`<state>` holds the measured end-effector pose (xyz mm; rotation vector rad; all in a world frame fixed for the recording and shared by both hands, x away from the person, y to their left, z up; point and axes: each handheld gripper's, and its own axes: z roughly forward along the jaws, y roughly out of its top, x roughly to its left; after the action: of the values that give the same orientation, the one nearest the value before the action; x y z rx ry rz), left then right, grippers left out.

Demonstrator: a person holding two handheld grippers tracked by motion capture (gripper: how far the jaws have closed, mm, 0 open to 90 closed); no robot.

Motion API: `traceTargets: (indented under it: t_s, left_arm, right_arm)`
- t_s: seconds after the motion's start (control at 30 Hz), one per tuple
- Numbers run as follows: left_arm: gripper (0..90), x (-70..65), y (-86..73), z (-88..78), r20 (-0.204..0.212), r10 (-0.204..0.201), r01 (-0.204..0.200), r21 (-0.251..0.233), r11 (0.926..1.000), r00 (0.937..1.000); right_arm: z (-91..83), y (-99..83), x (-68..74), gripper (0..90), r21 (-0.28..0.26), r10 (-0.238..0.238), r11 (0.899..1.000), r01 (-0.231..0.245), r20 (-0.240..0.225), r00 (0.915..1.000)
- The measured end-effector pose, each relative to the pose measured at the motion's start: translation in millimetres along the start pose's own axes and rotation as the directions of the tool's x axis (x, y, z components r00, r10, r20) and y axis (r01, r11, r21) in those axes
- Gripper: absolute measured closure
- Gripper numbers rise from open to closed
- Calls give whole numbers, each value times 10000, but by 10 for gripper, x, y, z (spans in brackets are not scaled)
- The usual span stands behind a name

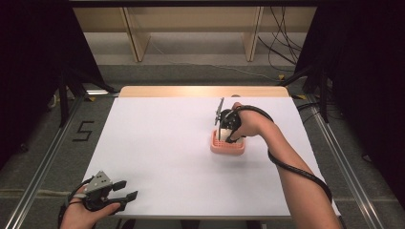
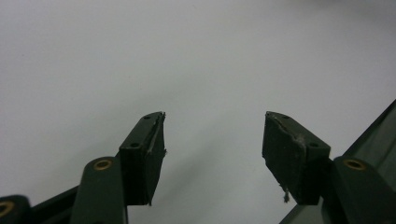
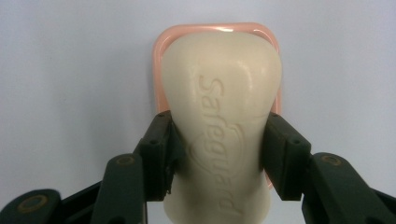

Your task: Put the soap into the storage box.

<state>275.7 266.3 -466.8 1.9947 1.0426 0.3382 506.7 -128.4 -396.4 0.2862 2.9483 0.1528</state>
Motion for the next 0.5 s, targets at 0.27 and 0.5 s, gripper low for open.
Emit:
traceTargets:
  t_s: [0.27, 0.5]
  left_arm:
    - [387, 5, -2, 2, -50, 45, -45, 44, 10000, 10000]
    - [387, 0, 0, -3, -58, -47, 47, 62, 10000, 10000]
  right_arm:
    - [75, -19, -71, 506, -344, -624, 9974, 630, 173, 9979]
    - [132, -53, -91, 505, -285, -431, 9987, 433, 65, 9990]
